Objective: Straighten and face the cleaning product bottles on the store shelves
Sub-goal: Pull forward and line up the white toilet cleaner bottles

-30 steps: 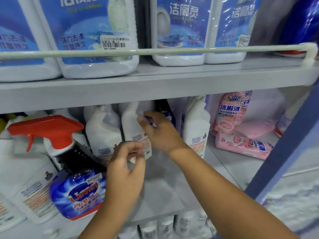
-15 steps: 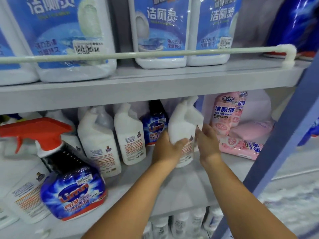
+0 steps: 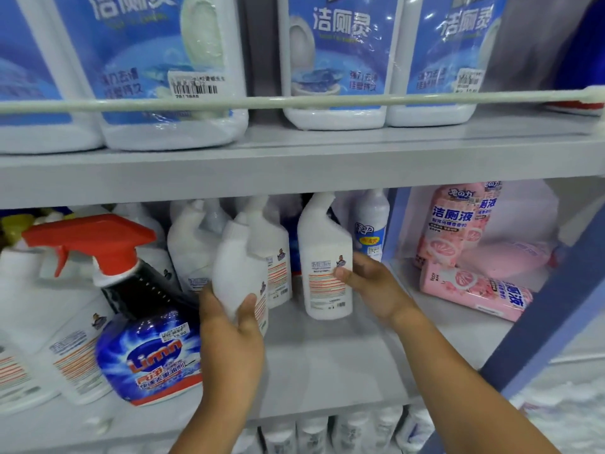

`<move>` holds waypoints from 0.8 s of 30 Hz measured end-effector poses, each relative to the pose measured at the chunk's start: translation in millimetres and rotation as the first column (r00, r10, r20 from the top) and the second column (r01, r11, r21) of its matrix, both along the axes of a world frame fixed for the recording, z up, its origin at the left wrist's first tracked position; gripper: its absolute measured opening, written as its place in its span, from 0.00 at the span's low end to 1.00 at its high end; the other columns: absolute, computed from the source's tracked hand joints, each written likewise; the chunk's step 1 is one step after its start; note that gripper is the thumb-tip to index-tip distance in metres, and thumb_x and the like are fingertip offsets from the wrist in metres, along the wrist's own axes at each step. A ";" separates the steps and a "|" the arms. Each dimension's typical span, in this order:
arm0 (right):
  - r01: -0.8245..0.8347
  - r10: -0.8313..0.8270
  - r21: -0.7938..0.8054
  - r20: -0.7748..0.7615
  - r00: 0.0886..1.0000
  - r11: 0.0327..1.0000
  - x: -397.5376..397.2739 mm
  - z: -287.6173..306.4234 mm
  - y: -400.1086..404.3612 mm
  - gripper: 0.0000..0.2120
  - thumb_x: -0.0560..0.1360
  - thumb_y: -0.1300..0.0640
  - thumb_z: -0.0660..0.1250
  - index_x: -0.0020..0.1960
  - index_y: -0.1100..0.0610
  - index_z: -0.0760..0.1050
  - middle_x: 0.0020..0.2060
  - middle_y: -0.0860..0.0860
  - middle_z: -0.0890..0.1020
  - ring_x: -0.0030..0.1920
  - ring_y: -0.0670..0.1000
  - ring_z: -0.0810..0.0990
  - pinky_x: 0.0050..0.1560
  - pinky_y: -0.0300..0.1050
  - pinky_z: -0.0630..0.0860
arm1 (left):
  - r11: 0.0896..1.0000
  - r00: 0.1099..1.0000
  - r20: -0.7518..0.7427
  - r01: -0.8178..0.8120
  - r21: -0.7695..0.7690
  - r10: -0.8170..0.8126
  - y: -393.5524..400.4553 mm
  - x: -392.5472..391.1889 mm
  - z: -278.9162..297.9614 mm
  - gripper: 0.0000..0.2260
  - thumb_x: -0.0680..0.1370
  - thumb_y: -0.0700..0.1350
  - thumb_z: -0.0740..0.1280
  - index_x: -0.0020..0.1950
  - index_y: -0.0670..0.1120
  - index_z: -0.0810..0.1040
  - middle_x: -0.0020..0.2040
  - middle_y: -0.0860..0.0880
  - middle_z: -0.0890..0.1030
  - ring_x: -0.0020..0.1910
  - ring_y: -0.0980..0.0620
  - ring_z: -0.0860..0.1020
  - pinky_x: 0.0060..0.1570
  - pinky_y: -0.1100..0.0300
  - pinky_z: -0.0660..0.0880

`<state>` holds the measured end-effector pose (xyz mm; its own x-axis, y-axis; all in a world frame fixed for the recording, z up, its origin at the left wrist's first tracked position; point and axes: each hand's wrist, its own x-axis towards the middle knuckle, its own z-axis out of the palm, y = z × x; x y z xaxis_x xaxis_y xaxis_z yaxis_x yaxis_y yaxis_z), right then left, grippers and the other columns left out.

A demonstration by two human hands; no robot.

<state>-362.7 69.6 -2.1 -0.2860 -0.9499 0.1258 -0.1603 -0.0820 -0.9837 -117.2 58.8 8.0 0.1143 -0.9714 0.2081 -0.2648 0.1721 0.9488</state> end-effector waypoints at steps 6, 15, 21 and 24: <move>-0.222 0.221 0.017 0.037 0.974 0.975 31.0 -10.7 -24.0 0.18 0.79 0.57 0.69 0.69 0.55 0.75 0.63 0.51 0.83 0.65 0.53 0.81 0.68 0.57 0.75 | 0.999 0.999 0.022 -0.028 -0.035 0.029 -0.7 -2.0 -6.5 0.20 0.80 0.47 0.68 0.69 0.54 0.64 0.65 0.45 0.79 0.61 0.42 0.80 0.59 0.41 0.80; 0.323 -0.342 -0.130 -0.177 0.923 0.938 23.4 59.4 -56.4 0.13 0.79 0.57 0.67 0.63 0.54 0.77 0.57 0.50 0.83 0.57 0.53 0.82 0.56 0.43 0.79 | 0.990 0.990 -0.036 0.139 0.028 -0.138 17.1 11.0 -8.2 0.33 0.80 0.37 0.68 0.78 0.58 0.59 0.71 0.53 0.75 0.68 0.52 0.76 0.69 0.50 0.72; 0.326 -0.356 -0.144 -0.374 0.856 0.934 22.0 86.1 -108.4 0.20 0.76 0.57 0.72 0.66 0.60 0.74 0.57 0.51 0.80 0.57 0.50 0.78 0.53 0.37 0.68 | 0.968 0.958 0.139 0.244 0.055 -0.249 37.3 74.4 -13.1 0.23 0.75 0.39 0.74 0.61 0.65 0.79 0.62 0.64 0.80 0.63 0.56 0.79 0.64 0.55 0.73; 0.333 -0.362 -0.141 -0.378 0.852 0.932 16.3 82.0 -114.0 0.10 0.72 0.54 0.74 0.51 0.56 0.80 0.46 0.50 0.85 0.49 0.50 0.83 0.50 0.43 0.77 | 0.987 0.958 0.239 0.147 0.058 -0.157 0.9 123.0 -12.8 0.16 0.76 0.50 0.71 0.57 0.71 0.79 0.58 0.65 0.81 0.63 0.50 0.80 0.57 0.59 0.75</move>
